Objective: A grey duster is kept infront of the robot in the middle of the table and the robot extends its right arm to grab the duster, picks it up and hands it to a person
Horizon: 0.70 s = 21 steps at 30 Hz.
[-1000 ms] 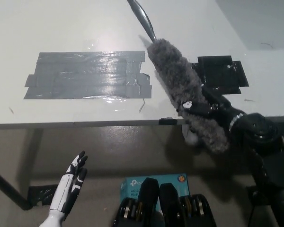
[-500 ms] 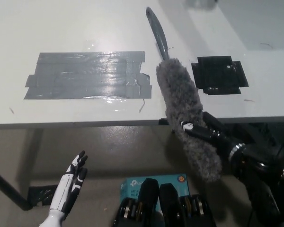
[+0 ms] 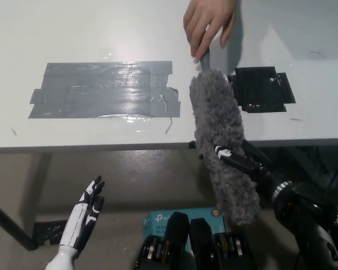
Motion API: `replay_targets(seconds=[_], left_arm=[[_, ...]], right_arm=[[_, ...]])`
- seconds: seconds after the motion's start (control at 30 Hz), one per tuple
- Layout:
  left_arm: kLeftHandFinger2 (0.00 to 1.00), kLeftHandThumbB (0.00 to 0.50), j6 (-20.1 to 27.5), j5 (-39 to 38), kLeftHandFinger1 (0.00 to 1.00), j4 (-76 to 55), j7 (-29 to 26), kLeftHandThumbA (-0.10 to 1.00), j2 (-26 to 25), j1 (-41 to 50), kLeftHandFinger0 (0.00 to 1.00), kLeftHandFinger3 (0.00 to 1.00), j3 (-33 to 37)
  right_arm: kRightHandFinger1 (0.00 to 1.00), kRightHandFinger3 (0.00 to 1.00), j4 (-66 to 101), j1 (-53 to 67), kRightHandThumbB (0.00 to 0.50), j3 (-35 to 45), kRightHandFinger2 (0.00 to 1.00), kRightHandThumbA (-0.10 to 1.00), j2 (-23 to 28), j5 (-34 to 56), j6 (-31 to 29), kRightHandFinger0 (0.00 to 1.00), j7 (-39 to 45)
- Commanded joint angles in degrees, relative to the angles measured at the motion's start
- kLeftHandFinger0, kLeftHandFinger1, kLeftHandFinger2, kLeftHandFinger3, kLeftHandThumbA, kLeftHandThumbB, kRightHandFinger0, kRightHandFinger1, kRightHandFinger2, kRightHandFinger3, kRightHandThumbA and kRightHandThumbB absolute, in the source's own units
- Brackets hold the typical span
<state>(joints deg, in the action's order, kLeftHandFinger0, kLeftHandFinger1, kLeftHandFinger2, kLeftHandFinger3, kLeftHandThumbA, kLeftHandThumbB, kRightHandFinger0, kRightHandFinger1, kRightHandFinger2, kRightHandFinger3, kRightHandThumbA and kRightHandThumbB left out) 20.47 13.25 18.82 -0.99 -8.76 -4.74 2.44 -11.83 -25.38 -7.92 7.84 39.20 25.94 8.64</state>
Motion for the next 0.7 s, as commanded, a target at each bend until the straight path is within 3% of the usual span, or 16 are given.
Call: replay_targets(seconds=[0.0, 0.23, 0.33, 0.37, 0.4, 0.43, 0.47, 0.5, 0.53, 0.57, 0.6, 0.63, 0.67], left_arm=[[1.0, 0.303, 1.52, 0.56, 1.0, -1.75, -2.29, 1.0, -0.85, -1.83, 1.0, 1.0, -1.27], [1.0, 0.295, 2.07, 0.49, 1.0, -1.3, -2.21, 1.0, -0.96, -2.12, 1.0, 1.0, -1.25], [1.0, 0.294, 1.74, 0.31, 1.0, -1.77, -2.0, 1.0, -0.86, -2.03, 1.0, 1.0, -1.26], [1.0, 0.294, 1.68, 0.29, 1.0, -1.75, -1.99, 1.0, -0.84, -2.1, 1.0, 1.0, -1.28], [1.0, 0.294, 1.63, 0.31, 1.0, -1.78, -1.99, 1.0, -0.82, -2.11, 1.0, 1.0, -1.3], [1.0, 0.295, 1.53, 0.36, 1.0, -1.84, -1.99, 1.0, -0.79, -2.09, 1.0, 1.0, -1.33], [1.0, 0.295, 1.51, 0.26, 1.0, -1.76, -1.91, 1.0, -0.79, -2.24, 1.0, 1.0, -1.36], [1.0, 0.296, 1.49, 0.16, 1.0, -1.64, -1.79, 1.0, -0.76, -2.44, 1.0, 1.0, -1.41], [1.0, 0.29, 1.68, 0.04, 1.0, -1.54, -1.74, 1.0, -0.7, -2.46, 1.0, 1.0, -1.46], [1.0, 0.29, 1.83, -0.02, 1.0, -1.49, -1.72, 1.0, -0.66, -2.44, 1.0, 1.0, -1.49], [1.0, 0.289, 1.97, 0.03, 1.0, -1.42, -1.73, 1.0, -0.66, -2.44, 1.0, 1.0, -1.51], [1.0, 0.296, 1.94, 0.28, 1.0, -1.34, -1.79, 1.0, -0.67, -2.43, 1.0, 1.0, -1.52], [1.0, 0.296, 1.91, 0.35, 1.0, -1.32, -1.79, 1.0, -0.67, -2.42, 1.0, 1.0, -1.53]], right_arm=[[0.45, 1.0, 8.63, -2.72, 0.091, -1.73, 0.79, -0.1, 0.95, 18.49, 0.98, 0.0, -5.99], [0.44, 1.0, 9.77, -3.3, 0.08, -2.72, 0.78, -0.1, 2.03, 20.79, 0.98, 0.0, -8.09], [0.44, 1.0, 10.28, -3.36, 0.1, -3.12, 0.79, -0.1, 2.46, 21.96, 0.98, 0.0, -9.11], [0.44, 0.9, 10.41, -3.46, 0.115, -3.18, 0.76, -0.02, 2.71, 21.56, 0.98, 0.02, -7.87], [0.44, 0.9, 10.47, -3.5, 0.115, -3.23, 0.76, -0.02, 2.85, 21.24, 0.98, 0.02, -7.17], [0.5, 0.89, 10.57, -3.49, 0.154, -3.25, 0.81, 0.12, 3.01, 21.21, 0.98, 0.14, -6.29], [1.0, 1.0, 10.68, -3.31, 0.307, -3.19, 1.0, 0.61, 3.36, 21.11, 0.98, 0.67, -3.27], [1.0, 1.0, 10.85, -3.1, 0.289, -3.22, 1.0, 0.63, 3.88, 21.13, 0.98, 0.97, 0.35], [1.0, 1.0, 10.93, -2.87, 0.327, -3.16, 1.0, 0.63, 3.98, 21.9, 0.98, 1.0, 1.72], [1.0, 1.0, 10.97, -2.72, 0.327, -3.13, 1.0, 0.63, 4.01, 22.54, 0.98, 1.0, 2.24], [1.0, 1.0, 11.21, -2.52, 0.373, -3.08, 1.0, 0.62, 3.97, 22.85, 0.98, 1.0, 2.41], [1.0, 1.0, 11.89, -2.02, 0.443, -2.87, 1.0, 0.69, 3.86, 21.31, 0.98, 1.0, 4.25], [1.0, 1.0, 12.07, -1.89, 0.443, -2.82, 1.0, 0.69, 3.84, 20.86, 0.98, 1.0, 4.77]])
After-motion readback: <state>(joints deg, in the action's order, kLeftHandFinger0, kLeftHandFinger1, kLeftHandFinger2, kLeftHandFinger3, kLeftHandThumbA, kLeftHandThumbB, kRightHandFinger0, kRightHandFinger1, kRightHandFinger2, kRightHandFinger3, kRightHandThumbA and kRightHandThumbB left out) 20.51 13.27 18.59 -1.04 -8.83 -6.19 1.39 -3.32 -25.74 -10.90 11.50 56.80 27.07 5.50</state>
